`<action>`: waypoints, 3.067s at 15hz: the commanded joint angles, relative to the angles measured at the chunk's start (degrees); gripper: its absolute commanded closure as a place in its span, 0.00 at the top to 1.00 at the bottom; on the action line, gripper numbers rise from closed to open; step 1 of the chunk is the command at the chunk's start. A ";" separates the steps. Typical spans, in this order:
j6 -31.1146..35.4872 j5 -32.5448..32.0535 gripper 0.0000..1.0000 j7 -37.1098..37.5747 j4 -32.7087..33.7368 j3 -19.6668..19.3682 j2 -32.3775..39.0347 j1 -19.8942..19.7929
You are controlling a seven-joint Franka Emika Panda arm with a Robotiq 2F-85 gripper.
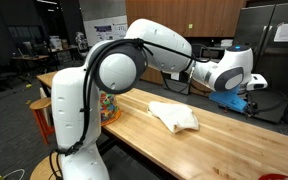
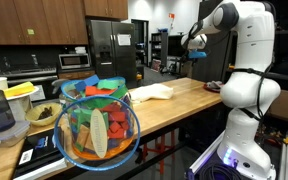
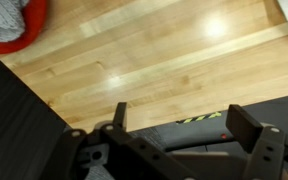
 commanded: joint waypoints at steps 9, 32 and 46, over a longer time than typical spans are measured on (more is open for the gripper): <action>-3.28 -5.33 1.00 1.14 -8.88 7.17 -9.92 13.55; -3.10 -7.06 1.00 1.69 -17.66 10.90 -11.75 18.71; -13.97 3.26 1.00 -18.04 -0.30 6.57 0.11 12.62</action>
